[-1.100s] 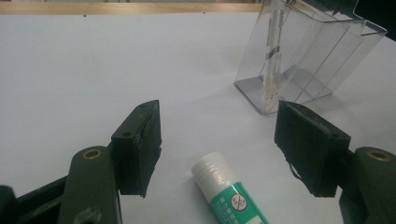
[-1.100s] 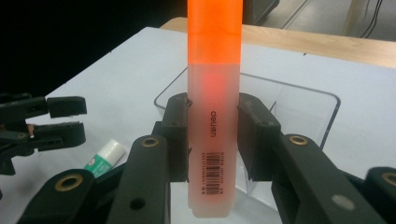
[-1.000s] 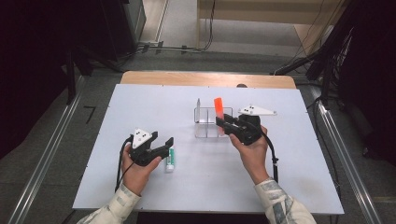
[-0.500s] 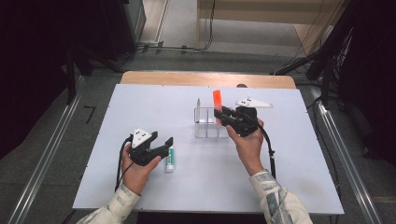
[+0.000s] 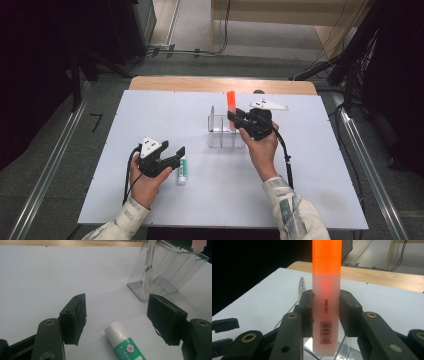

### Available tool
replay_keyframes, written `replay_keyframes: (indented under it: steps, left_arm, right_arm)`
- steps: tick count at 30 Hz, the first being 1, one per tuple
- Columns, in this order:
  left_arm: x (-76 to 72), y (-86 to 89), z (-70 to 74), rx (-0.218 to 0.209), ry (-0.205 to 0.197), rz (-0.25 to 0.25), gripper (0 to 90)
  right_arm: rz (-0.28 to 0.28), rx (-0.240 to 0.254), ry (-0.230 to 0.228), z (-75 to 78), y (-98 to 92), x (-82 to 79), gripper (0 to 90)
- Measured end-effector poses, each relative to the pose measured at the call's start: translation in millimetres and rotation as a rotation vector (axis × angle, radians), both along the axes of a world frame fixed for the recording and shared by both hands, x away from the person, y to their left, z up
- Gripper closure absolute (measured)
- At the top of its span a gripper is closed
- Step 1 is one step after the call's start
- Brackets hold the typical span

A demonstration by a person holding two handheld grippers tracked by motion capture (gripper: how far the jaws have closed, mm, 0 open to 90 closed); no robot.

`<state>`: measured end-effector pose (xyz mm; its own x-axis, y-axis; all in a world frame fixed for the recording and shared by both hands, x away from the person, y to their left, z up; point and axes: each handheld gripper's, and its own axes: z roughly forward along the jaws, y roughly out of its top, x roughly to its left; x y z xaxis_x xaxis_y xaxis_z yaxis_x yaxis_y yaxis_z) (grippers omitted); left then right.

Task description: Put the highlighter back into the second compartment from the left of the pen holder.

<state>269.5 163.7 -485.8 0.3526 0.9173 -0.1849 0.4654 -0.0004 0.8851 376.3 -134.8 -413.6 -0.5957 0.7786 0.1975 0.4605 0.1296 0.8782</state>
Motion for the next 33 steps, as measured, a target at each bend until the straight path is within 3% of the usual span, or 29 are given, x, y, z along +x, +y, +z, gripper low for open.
replay_keyframes:
  steps: [6, 19, 33]
  left_arm:
    - [0.3, 0.5, -0.1, 0.0, 0.001, 0.0, 31.9]
    - [0.5, 1.0, -0.5, 0.003, 0.006, 0.0, 31.9]
    - [0.9, 0.1, -1.3, 0.004, 0.01, -0.005, 31.9]
  right_arm:
    - [0.004, 0.011, 0.017, -8.0, 3.9, 6.5, 64.5]
    - [0.017, -0.028, 0.052, -22.2, 13.0, 9.4, 64.4]
    - [0.014, -0.045, 0.085, -31.3, 8.5, 9.9, 64.2]
